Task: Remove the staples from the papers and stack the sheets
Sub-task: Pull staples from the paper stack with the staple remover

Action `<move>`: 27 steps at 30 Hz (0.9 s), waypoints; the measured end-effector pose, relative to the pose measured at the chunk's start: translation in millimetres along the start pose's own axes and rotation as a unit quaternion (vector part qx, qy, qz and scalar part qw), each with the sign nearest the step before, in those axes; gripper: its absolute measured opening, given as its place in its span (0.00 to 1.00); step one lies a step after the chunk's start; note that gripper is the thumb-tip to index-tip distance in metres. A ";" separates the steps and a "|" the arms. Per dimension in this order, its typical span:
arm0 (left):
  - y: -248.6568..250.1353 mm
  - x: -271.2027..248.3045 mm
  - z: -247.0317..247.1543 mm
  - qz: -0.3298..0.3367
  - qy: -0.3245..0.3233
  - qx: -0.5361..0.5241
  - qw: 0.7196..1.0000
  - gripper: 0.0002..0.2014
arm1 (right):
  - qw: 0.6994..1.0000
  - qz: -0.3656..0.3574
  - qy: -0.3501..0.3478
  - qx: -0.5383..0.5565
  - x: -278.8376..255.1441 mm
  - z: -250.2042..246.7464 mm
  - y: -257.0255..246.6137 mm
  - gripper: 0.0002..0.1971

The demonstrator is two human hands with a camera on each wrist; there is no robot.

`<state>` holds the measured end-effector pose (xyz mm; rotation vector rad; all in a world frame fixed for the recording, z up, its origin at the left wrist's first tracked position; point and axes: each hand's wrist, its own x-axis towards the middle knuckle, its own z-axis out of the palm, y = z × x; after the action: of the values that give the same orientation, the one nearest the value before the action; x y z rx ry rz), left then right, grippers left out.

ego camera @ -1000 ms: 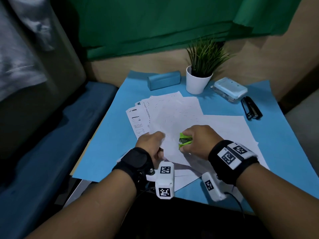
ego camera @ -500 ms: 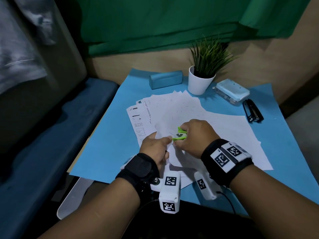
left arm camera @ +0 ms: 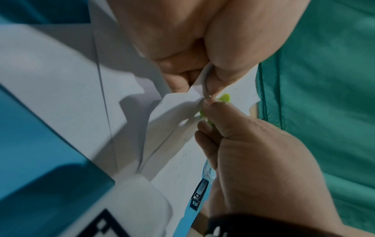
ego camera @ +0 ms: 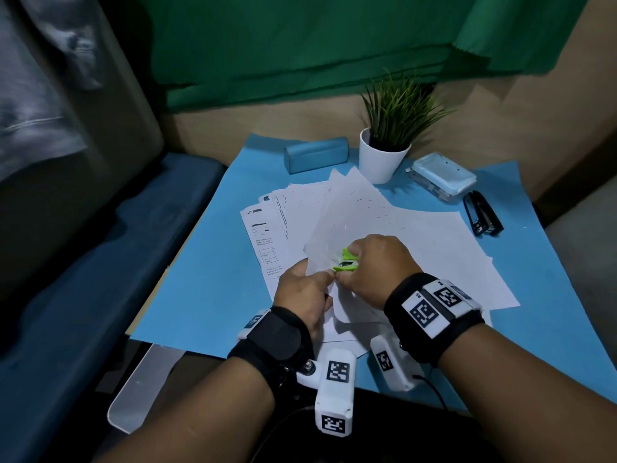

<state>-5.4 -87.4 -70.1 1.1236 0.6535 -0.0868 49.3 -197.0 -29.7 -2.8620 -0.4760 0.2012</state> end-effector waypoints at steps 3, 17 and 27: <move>-1.6 1.3 -2.4 0.000 0.000 0.019 1.000 0.11 | 1.000 0.000 -0.008 0.022 1.4 2.0 2.5 0.16; 4.3 -0.7 -4.2 -0.097 0.003 -0.027 0.995 0.12 | 0.886 0.145 -0.029 0.439 -7.6 15.6 27.9 0.09; 9.1 0.0 -7.7 -0.084 0.026 0.015 0.996 0.02 | 0.954 0.115 -0.043 0.273 -7.7 13.9 49.4 0.13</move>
<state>-5.3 -76.8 -64.8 1.1020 0.7948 -0.2129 54.6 -242.2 -54.8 -2.3601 -0.0756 0.4250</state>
